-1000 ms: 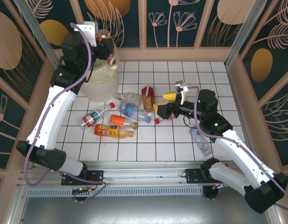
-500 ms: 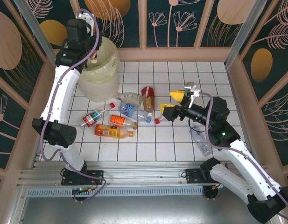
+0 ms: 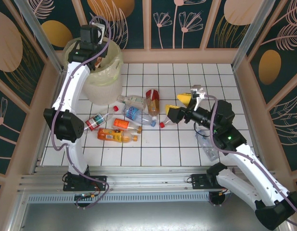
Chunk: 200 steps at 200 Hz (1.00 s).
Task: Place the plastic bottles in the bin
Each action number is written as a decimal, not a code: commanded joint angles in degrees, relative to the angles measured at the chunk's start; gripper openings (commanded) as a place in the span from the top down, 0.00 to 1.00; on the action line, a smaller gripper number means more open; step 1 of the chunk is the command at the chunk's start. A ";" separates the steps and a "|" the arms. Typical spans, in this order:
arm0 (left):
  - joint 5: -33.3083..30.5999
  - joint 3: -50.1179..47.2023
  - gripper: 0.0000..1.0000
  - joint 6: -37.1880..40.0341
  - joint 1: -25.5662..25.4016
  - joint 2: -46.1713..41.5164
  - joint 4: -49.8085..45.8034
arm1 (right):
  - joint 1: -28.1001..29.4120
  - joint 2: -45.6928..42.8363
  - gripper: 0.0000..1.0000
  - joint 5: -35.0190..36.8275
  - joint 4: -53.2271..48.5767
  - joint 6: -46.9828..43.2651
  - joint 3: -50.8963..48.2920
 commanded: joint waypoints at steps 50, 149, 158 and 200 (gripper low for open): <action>7.75 -0.38 0.28 -1.65 0.91 3.49 -5.32 | 0.22 1.21 0.01 0.51 -1.60 0.91 0.75; 12.17 1.93 0.20 -10.64 1.12 -3.08 -7.30 | 0.30 1.95 0.01 6.69 -4.24 1.17 0.31; 13.75 0.69 0.19 -12.20 1.11 -4.95 -6.39 | 0.30 2.03 0.01 7.84 -5.06 1.09 0.35; 24.42 -11.03 0.11 -18.03 1.11 -17.30 2.08 | 0.39 4.47 0.02 11.10 -5.18 1.79 -0.32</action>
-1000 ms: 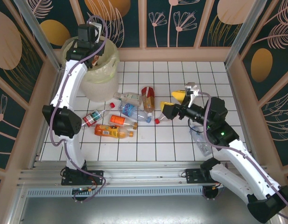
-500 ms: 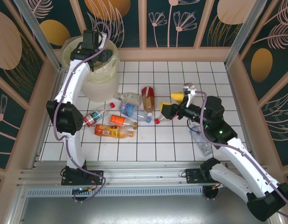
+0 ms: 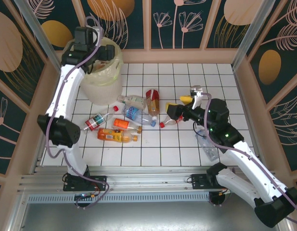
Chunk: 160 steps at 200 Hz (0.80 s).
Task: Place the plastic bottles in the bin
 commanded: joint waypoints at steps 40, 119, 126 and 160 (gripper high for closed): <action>18.03 -23.69 0.01 -10.26 0.33 -21.17 21.31 | 0.48 8.16 0.07 6.19 -2.85 2.28 2.66; 30.02 -52.41 0.01 -20.48 0.33 -42.37 34.39 | 2.88 20.96 0.27 7.11 -2.32 7.27 6.58; 31.02 -55.52 0.01 -21.65 0.33 -44.11 36.07 | 3.19 22.22 0.28 7.61 -2.67 7.44 7.16; 37.19 -68.82 0.01 -25.10 0.33 -50.35 43.69 | 4.15 27.75 0.38 11.03 -4.47 9.23 9.24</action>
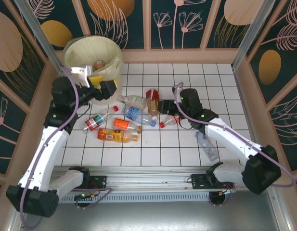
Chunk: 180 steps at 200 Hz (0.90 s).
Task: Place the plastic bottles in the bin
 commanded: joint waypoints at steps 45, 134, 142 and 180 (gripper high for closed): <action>12.65 -14.57 0.01 -4.27 0.33 -5.04 16.44 | 0.63 9.54 0.43 4.84 -2.13 3.60 4.08; 14.82 -16.00 0.01 -4.16 0.24 -5.77 16.96 | 1.87 24.26 0.32 6.23 -6.09 0.64 13.77; 14.85 -15.93 0.01 -4.15 0.24 -5.96 16.75 | 2.26 25.03 0.33 6.70 -6.67 0.45 14.60; 14.16 -15.54 0.01 -3.32 0.24 -6.21 15.62 | 6.72 24.16 0.35 5.48 -8.21 -6.03 15.30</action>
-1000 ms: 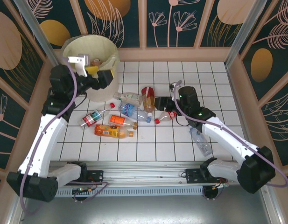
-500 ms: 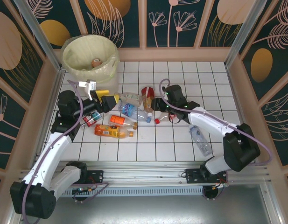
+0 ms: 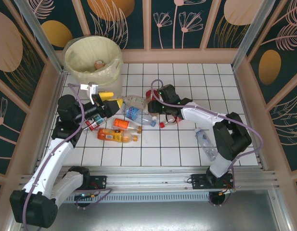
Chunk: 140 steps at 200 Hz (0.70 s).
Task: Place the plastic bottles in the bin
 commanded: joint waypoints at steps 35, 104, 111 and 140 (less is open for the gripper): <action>-8.15 2.42 0.01 5.72 0.24 -2.26 -6.49 | 6.48 -5.63 0.40 -1.31 -4.04 -12.02 -1.06; -8.78 3.69 0.01 7.27 0.24 -6.75 -7.86 | 10.24 -1.59 0.45 -14.29 -8.65 -25.97 2.54; -8.71 3.82 0.01 6.99 0.24 -7.15 -7.84 | 10.82 -0.18 0.46 -13.64 -9.29 -26.79 3.72; -9.05 3.82 0.01 7.87 0.24 -7.80 -9.14 | 12.66 5.27 0.50 -11.09 -10.75 -28.50 7.91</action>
